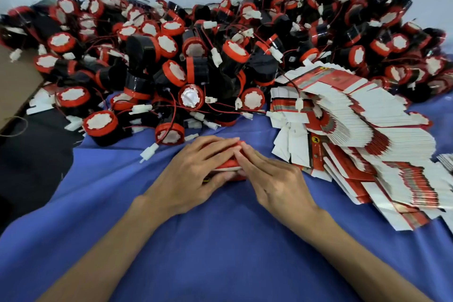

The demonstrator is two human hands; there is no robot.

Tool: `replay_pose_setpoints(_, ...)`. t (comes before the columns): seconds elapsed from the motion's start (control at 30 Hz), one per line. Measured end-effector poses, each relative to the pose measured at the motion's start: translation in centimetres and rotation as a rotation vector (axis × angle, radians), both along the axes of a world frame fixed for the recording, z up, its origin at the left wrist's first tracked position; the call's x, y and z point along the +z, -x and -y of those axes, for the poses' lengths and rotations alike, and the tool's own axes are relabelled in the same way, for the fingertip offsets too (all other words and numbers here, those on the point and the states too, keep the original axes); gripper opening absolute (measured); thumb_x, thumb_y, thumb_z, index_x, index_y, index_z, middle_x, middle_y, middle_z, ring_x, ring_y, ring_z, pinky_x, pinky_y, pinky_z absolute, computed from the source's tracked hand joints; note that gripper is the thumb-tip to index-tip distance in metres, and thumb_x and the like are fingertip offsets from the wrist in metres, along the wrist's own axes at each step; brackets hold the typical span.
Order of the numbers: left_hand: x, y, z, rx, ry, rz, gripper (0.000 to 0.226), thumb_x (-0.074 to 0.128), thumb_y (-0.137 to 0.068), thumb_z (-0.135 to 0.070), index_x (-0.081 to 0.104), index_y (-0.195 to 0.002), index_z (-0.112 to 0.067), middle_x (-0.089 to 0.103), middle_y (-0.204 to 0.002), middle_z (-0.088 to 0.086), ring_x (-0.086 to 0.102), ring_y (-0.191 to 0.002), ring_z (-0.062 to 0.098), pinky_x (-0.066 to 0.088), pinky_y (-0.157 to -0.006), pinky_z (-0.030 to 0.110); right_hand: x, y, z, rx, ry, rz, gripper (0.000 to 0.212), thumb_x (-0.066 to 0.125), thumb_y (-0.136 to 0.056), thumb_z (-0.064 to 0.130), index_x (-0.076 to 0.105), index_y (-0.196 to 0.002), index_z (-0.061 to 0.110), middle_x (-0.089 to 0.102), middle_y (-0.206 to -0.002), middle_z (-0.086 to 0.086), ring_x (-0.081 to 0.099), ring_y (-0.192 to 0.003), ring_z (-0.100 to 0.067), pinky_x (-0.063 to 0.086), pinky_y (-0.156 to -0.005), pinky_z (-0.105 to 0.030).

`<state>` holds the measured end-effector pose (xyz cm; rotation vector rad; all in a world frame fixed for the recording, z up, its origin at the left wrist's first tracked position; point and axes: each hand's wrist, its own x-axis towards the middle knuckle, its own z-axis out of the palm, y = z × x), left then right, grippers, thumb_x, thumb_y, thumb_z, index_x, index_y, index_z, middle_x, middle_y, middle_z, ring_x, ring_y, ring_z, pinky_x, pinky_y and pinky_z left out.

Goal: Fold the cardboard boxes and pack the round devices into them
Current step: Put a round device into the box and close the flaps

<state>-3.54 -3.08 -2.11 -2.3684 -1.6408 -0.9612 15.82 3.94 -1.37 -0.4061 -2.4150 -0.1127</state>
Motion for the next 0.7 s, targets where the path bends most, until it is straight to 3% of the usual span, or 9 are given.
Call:
replay_pose_setpoints(0.13, 0.2, -0.4, 0.3, 0.031, 0.044, -0.002, 0.046, 0.051, -0.097, -0.033, 0.052, -0.136, -0.009, 0.05, -0.143, 0.001, 0.047, -0.132, 0.022, 0.04, -0.106, 0.042, 0.1, 0.0, 0.1, -0.014, 0.059, -0.009, 0.054, 0.075, -0.065, -0.016, 0.068, -0.115, 0.001, 0.064, -0.122, -0.017, 0.073, -0.087, -0.026, 0.057, -0.051, -0.033)
replay_pose_setpoints(0.3, 0.1, -0.2, -0.1, -0.001, 0.015, 0.002, 0.039, 0.052, -0.097, -0.025, 0.057, -0.132, -0.008, 0.054, -0.139, 0.0, 0.042, -0.137, 0.017, 0.039, -0.11, 0.038, -0.3, 0.2, 0.1, 0.013, 0.08, -0.023, 0.054, 0.076, -0.062, -0.016, 0.07, -0.112, 0.002, 0.066, -0.12, -0.015, 0.073, -0.072, -0.022, 0.053, -0.043, -0.03)
replay_pose_setpoints(0.5, 0.7, -1.0, 0.4, 0.025, 0.005, -0.017, 0.035, 0.054, -0.096, -0.02, 0.062, -0.125, -0.004, 0.058, -0.134, 0.005, 0.049, -0.131, 0.023, 0.047, -0.1, 0.048, -0.5, 0.1, 0.4, -0.015, 0.097, -0.046, 0.048, 0.075, -0.068, -0.012, 0.07, -0.113, 0.003, 0.066, -0.121, -0.012, 0.063, -0.048, -0.022, 0.046, -0.035, -0.029)
replay_pose_setpoints(0.6, 1.4, -1.2, 0.8, 0.103, -0.1, 0.017, 0.033, 0.046, -0.098, -0.02, 0.07, -0.112, -0.002, 0.066, -0.122, 0.008, 0.061, -0.118, 0.023, 0.05, -0.095, 0.04, -0.4, 0.2, 0.7, -0.014, 0.122, -0.042, 0.04, 0.073, -0.075, -0.006, 0.07, -0.114, 0.003, 0.065, -0.123, -0.012, 0.062, -0.046, -0.025, 0.045, -0.034, -0.031)
replay_pose_setpoints(0.7, 4.0, 0.7, 1.5, 0.354, -0.183, 0.252, 0.037, 0.044, -0.097, -0.025, 0.073, -0.085, -0.004, 0.072, -0.089, 0.012, 0.066, -0.084, 0.024, 0.048, -0.077, 0.033, -0.4, 0.1, 0.9, -0.024, 0.117, -0.003, 0.034, 0.068, -0.081, 0.004, 0.07, -0.115, 0.004, 0.064, -0.125, -0.013, 0.058, -0.042, -0.025, 0.042, -0.031, -0.029)
